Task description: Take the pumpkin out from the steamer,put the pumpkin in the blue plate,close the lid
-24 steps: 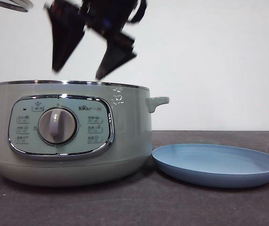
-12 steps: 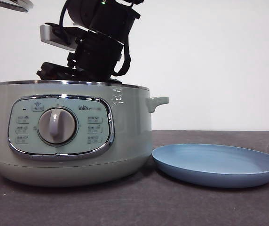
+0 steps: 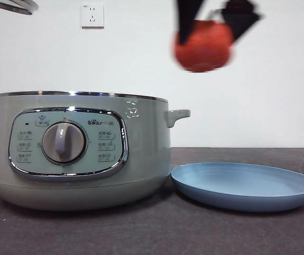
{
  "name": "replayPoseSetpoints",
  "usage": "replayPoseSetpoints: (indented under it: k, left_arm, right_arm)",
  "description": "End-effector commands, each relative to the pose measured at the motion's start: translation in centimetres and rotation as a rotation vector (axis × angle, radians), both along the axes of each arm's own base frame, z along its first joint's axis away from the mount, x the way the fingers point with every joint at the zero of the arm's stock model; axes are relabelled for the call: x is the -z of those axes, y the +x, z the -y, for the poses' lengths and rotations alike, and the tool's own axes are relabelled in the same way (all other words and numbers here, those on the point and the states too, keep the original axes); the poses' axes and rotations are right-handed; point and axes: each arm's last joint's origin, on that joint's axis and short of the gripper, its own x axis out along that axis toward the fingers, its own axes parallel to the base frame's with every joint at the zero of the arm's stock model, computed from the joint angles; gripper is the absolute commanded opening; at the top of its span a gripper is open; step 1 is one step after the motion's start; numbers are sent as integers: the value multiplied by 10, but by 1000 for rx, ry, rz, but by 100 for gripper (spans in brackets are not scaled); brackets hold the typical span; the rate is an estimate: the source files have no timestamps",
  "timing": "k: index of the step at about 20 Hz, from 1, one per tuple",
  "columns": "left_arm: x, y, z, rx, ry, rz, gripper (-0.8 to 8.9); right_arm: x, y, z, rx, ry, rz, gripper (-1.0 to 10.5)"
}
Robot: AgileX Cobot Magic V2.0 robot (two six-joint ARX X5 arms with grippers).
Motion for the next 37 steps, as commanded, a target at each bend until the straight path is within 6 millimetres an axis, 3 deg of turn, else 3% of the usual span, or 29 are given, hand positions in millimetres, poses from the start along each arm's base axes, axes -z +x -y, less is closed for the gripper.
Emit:
replayPoseSetpoints:
  k: [1, 5, 13, 20, 26, 28, 31, 33, 37]
  left_arm:
    - [-11, -4, -2, 1, -23, 68, -9]
    - [-11, -4, -2, 2, -24, 69, -9]
    - [-13, -4, 0, 54, -54, 79, -9]
    - [-13, -4, 1, 76, -61, 75, -9]
    - [-13, -4, 1, 77, -61, 74, -9]
    - [-13, -4, 1, 80, -61, 73, -9]
    - [-12, -4, 2, 125, -76, 66, -9]
    - [-12, -4, 2, 125, -76, 66, -9]
    - [-12, -4, 3, 151, -89, 61, -9]
  right_arm:
    - [7, 0, 19, 130, -20, -67, -9]
    - [33, -7, 34, 258, -78, 6, -8]
    - [121, -7, 31, 237, -10, 89, -2]
    - [155, 8, 23, 206, -62, 40, 10]
    - [174, 14, 20, 206, -89, 2, 29]
    - [177, 15, 20, 206, -96, -9, 203]
    - [178, 15, 20, 210, -99, -14, 339]
    - [178, 14, 21, 218, -106, -22, 507]
    - [172, 11, 22, 217, -106, -23, 541]
